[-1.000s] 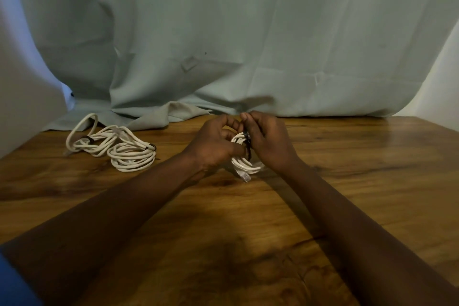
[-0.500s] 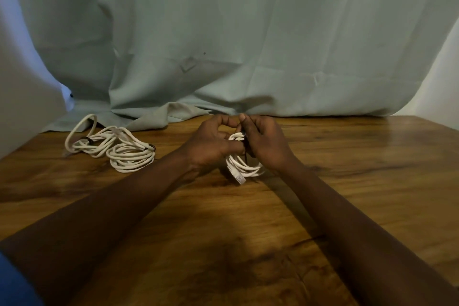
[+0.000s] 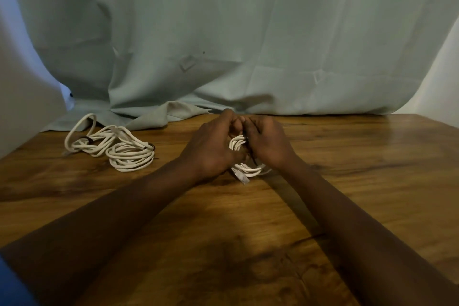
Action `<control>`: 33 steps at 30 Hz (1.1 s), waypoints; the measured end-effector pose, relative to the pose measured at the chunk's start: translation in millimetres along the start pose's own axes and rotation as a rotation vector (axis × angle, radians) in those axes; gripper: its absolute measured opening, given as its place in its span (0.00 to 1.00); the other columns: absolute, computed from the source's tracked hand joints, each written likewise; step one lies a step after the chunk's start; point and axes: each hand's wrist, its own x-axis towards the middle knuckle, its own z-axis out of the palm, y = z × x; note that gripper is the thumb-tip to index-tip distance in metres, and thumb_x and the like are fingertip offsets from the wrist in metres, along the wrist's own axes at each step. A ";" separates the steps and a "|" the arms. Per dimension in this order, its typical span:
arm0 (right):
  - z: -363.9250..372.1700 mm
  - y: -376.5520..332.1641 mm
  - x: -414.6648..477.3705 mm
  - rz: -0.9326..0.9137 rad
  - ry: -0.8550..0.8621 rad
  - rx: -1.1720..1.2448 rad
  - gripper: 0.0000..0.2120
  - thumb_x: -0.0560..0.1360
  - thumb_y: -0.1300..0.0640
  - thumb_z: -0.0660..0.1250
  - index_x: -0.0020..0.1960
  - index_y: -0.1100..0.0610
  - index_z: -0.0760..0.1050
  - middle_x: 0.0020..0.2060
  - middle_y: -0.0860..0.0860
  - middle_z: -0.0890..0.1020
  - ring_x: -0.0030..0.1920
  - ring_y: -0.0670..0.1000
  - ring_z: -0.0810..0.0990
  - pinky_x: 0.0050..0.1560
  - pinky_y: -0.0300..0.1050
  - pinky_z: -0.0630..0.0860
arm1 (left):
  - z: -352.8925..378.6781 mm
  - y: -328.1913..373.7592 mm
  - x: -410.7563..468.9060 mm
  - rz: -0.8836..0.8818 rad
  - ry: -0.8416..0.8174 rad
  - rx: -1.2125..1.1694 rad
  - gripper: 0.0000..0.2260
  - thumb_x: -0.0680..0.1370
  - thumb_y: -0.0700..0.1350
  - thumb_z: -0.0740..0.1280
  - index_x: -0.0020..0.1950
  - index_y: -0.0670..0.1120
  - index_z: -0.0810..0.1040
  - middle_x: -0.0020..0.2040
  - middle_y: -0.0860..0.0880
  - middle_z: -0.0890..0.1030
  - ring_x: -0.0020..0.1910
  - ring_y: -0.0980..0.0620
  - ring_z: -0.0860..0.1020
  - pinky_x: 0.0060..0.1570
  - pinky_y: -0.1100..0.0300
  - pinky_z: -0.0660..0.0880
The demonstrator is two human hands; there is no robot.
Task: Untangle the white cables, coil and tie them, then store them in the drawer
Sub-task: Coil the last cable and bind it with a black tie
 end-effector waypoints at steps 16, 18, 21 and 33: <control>5.2 0.3 -7.9 0.396 -0.087 0.588 0.23 0.85 0.54 0.61 0.41 0.71 0.78 0.28 0.61 0.77 0.24 0.52 0.72 0.26 0.42 0.68 | -5.5 -9.1 2.8 0.713 0.150 0.558 0.05 0.78 0.49 0.70 0.52 0.50 0.81 0.49 0.50 0.79 0.48 0.49 0.75 0.47 0.56 0.64; 5.7 -3.1 -9.2 0.404 -0.101 0.582 0.21 0.85 0.57 0.61 0.41 0.71 0.78 0.25 0.60 0.76 0.23 0.52 0.72 0.25 0.41 0.68 | -6.4 -10.1 0.8 0.669 0.154 0.527 0.05 0.78 0.49 0.68 0.51 0.50 0.80 0.49 0.50 0.78 0.47 0.50 0.74 0.47 0.54 0.67; 7.2 -13.6 -11.3 0.395 -0.128 0.615 0.20 0.86 0.56 0.58 0.40 0.65 0.76 0.22 0.54 0.74 0.20 0.48 0.70 0.20 0.37 0.64 | -7.8 -10.5 0.7 0.399 0.214 0.181 0.03 0.76 0.45 0.71 0.46 0.48 0.77 0.44 0.52 0.77 0.42 0.53 0.75 0.43 0.56 0.72; 9.1 -18.0 -10.9 0.055 0.049 0.323 0.07 0.85 0.52 0.63 0.48 0.51 0.72 0.30 0.49 0.81 0.25 0.45 0.79 0.26 0.42 0.73 | -8.1 -2.0 9.8 -0.455 0.121 -0.900 0.08 0.75 0.35 0.74 0.51 0.43 0.81 0.37 0.46 0.85 0.35 0.51 0.83 0.33 0.59 0.79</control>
